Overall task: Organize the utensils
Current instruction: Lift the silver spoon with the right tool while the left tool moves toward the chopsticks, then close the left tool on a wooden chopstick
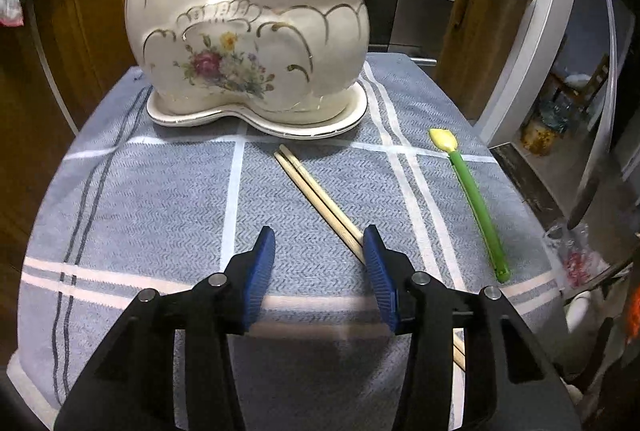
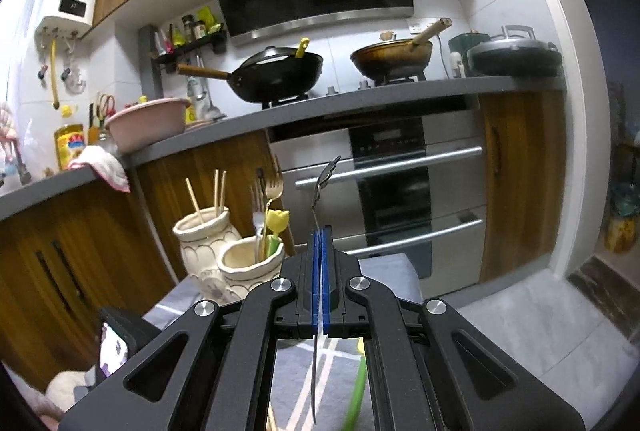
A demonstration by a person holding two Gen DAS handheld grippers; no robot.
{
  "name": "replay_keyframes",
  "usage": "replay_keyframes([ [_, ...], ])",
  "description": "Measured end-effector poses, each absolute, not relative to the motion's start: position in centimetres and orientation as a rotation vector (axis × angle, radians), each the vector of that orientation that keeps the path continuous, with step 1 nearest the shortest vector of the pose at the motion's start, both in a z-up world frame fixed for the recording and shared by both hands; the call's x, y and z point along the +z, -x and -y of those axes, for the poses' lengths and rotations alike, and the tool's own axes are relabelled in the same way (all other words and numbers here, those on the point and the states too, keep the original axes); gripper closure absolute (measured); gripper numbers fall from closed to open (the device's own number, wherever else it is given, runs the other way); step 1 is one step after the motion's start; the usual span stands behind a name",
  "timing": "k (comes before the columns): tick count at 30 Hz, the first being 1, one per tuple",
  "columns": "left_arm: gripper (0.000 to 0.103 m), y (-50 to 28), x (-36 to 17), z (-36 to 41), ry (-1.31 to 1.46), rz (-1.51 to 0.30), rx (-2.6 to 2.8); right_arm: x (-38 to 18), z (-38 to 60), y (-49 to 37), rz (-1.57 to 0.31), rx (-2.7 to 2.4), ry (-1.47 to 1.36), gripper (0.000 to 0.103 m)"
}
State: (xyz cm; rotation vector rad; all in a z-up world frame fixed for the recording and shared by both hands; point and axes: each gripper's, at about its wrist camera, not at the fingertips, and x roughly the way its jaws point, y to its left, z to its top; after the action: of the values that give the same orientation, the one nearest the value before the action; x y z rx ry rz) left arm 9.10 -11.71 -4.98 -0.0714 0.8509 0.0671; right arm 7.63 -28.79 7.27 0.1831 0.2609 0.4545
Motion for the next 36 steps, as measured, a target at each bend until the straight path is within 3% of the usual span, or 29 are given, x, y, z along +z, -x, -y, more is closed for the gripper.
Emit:
replay_keyframes([
  [15,0.057,-8.0,-4.5,11.1,-0.01,-0.836,0.023,7.4,29.1,-7.4,-0.253,0.454,-0.19,0.101],
  [20,0.082,-8.3,-4.5,10.4,-0.031,-0.866,-0.028,7.4,29.1,-7.4,-0.259,0.454,-0.19,0.101],
  [27,0.084,-9.7,-4.5,10.8,-0.073,-0.875,-0.047,7.5,28.8,-7.4,-0.26,0.458,-0.182,0.101],
  [31,0.093,-9.5,-4.2,10.1,-0.068,-0.904,-0.105,7.5,28.8,-7.3,-0.26,0.459,-0.185,0.101],
  [36,0.097,-8.4,-4.0,8.9,-0.132,-0.942,-0.167,7.4,28.6,-7.3,-0.259,0.46,-0.182,0.101],
])
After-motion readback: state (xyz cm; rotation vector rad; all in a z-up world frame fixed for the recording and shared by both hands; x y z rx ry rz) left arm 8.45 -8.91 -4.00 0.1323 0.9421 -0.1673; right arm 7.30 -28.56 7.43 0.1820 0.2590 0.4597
